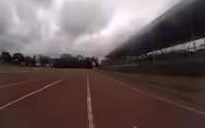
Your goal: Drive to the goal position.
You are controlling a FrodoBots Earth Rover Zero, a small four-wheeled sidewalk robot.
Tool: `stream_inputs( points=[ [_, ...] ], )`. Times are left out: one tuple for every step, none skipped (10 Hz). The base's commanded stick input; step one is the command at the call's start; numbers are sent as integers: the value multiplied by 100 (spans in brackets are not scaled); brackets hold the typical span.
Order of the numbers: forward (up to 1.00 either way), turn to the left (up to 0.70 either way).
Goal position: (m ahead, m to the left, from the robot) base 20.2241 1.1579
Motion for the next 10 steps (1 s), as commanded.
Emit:
stream_inputs(
  points=[
    [70,0],
    [70,0],
    [70,0],
    [70,0],
    [70,0],
    [70,0],
    [70,0],
    [70,0],
    [70,0],
    [70,0]
  ],
)
